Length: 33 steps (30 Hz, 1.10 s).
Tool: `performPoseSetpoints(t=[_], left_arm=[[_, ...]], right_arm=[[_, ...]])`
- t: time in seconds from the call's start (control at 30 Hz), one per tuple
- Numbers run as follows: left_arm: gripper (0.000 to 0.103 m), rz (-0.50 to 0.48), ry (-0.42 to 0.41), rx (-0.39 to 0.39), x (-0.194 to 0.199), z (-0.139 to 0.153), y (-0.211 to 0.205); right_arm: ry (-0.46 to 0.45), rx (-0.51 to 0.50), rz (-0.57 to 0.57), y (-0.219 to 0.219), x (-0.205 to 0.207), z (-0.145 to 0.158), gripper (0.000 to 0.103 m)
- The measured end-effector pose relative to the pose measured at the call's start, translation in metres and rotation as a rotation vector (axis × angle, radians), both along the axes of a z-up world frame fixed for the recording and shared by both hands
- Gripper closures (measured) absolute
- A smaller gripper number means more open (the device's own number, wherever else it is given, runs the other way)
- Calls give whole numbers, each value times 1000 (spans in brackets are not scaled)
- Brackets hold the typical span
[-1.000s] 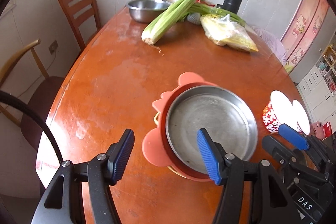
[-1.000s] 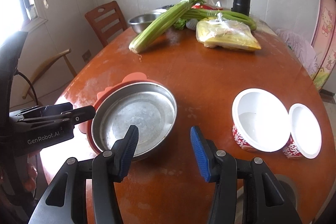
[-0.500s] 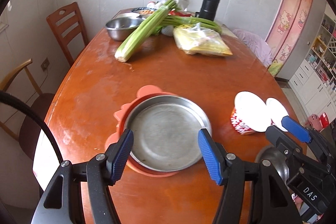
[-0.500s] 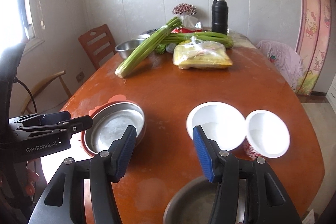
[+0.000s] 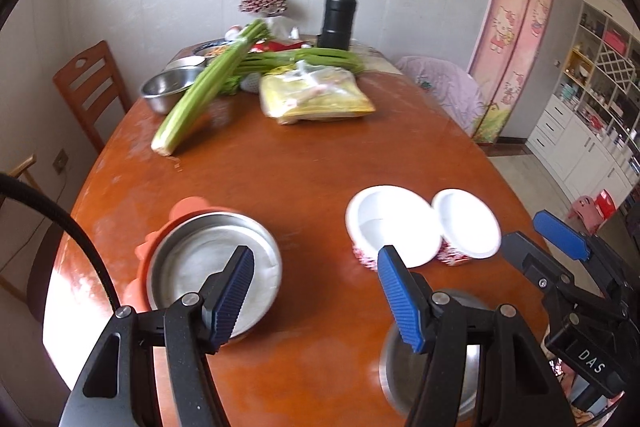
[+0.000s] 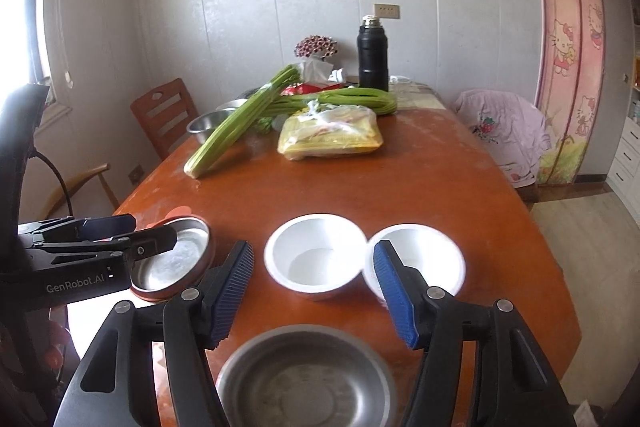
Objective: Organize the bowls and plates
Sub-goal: 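Move both grippers toward the two white paper bowls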
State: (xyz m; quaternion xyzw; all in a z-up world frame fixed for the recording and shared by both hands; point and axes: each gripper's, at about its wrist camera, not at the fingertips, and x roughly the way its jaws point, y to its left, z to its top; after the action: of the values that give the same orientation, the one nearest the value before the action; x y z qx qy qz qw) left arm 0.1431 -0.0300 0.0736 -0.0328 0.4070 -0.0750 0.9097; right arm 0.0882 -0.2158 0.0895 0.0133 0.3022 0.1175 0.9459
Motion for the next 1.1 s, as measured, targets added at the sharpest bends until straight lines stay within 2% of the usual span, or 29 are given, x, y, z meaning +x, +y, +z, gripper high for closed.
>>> performPoseSetpoints(t=[0.43, 0.7, 0.9, 1.1], left_arm=[[39, -93, 15, -8, 9, 3, -69], [39, -136, 88, -23, 25, -17, -105], [39, -168, 175, -92, 37, -36, -126], [39, -186, 240, -126, 46, -50, -142]], right_arm=[[-42, 29, -81, -72, -8, 7, 37], [-13, 45, -122, -106, 0, -1, 37], [38, 45, -148, -128, 13, -16, 37], [86, 30, -172, -143, 25, -31, 37]])
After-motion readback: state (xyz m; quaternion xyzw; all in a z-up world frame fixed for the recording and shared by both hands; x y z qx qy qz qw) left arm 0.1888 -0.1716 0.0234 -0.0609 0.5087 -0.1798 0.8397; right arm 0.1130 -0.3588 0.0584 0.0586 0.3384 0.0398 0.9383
